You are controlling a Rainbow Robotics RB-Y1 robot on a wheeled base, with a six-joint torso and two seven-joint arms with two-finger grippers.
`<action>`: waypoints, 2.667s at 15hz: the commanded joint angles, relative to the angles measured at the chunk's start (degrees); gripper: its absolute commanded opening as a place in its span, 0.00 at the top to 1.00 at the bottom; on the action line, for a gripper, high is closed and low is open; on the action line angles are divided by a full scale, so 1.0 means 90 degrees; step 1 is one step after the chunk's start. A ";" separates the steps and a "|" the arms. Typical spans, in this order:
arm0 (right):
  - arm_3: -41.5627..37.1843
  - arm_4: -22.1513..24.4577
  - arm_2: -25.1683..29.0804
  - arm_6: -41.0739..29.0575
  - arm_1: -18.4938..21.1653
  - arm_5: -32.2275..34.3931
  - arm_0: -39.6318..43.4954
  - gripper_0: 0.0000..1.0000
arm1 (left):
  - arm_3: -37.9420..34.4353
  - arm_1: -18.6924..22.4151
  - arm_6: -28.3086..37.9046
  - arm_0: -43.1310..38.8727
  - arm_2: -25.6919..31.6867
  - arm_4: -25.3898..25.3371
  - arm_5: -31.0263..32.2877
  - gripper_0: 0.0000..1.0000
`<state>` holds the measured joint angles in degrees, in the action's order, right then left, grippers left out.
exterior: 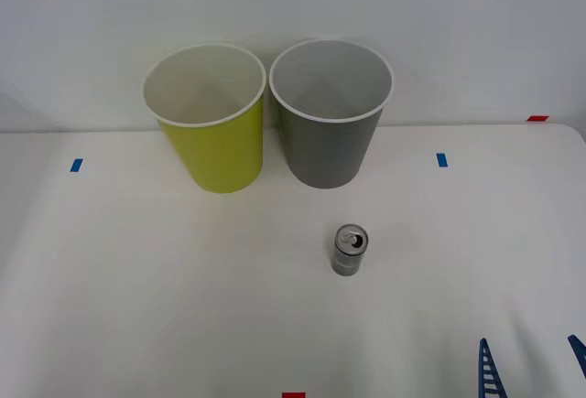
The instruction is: Put cans in the gray bin and PET bottles in the light green bin.
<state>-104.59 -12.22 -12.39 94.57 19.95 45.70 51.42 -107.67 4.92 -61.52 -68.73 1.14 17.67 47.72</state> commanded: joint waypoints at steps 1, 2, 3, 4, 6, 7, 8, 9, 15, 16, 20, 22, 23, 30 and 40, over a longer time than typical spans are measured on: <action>0.0000 0.0000 0.0000 0.0000 0.0000 0.0000 0.0000 0.00 | 0.0000 0.0000 0.0000 0.0000 0.0000 0.0000 0.0000 0.00; 0.0000 0.0000 0.0000 0.0000 0.0000 0.0000 0.0000 0.00 | 0.0000 0.0000 0.0000 0.0000 0.0000 0.0000 0.0000 0.00; 0.0000 0.0000 0.0000 0.0000 0.0000 0.0000 0.0000 0.00 | 0.0000 0.0000 0.0000 0.0000 0.0000 0.0000 0.0000 0.00; 0.0000 0.0000 0.0000 0.0000 0.0000 0.0000 0.0000 0.00 | 0.0000 0.0000 0.0000 0.0000 0.0000 0.0000 0.0000 0.00; 0.0000 0.0000 0.0000 0.0000 0.0000 0.0000 0.0000 0.00 | 0.0000 0.0000 0.0000 0.0000 0.0000 0.0000 0.0000 0.00; 0.0000 0.0000 0.0000 0.0000 0.0000 0.0000 0.0000 0.00 | 0.0000 0.0000 0.0000 0.0000 0.0000 0.0000 0.0000 0.00; 0.0000 0.0000 0.0000 0.0000 0.0000 0.0000 0.0000 0.00 | 0.0000 0.0000 0.0000 0.0000 0.0000 0.0000 0.0000 0.00; 0.0000 0.0000 0.0000 0.0000 0.0000 0.0000 0.0000 0.00 | 0.0000 0.0000 0.0000 0.0000 0.0000 0.0000 0.0000 0.00; 0.0000 0.0000 0.0000 0.0000 0.0000 0.0000 0.0000 0.00 | 0.0000 0.0000 0.0000 0.0000 0.0000 0.0000 0.0000 0.00; 0.0000 0.0000 0.0000 0.0000 0.0000 0.0000 0.0000 0.00 | 0.0000 0.0000 0.0000 0.0000 0.0000 0.0000 0.0000 0.00; 0.0000 0.0000 0.0000 0.0000 0.0000 0.0000 0.0000 0.00 | 0.0000 0.0000 0.0000 0.0000 0.0000 0.0000 0.0000 0.00; 0.0000 0.0000 0.0000 0.0000 0.0000 0.0000 0.0000 0.00 | 0.0000 0.0000 0.0000 0.0000 0.0000 0.0000 0.0000 0.00; 0.0000 0.0000 0.0000 0.0000 0.0000 0.0000 0.0000 0.00 | 0.0000 0.0000 0.0000 0.0000 0.0000 0.0000 0.0000 0.00; 0.0000 0.0000 0.0000 0.0000 0.0000 0.0000 0.0000 0.00 | 0.0000 0.0000 0.0000 0.0000 0.0000 0.0000 0.0000 0.00; 0.0000 0.0000 0.0000 0.0000 0.0000 0.0000 0.0000 0.00 | 0.0244 0.0020 -0.0010 0.0166 0.0020 0.0049 -0.0059 0.00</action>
<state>-104.59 -12.22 -12.39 94.57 19.95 45.70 51.41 -106.30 4.88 -61.54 -67.80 1.10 17.88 47.27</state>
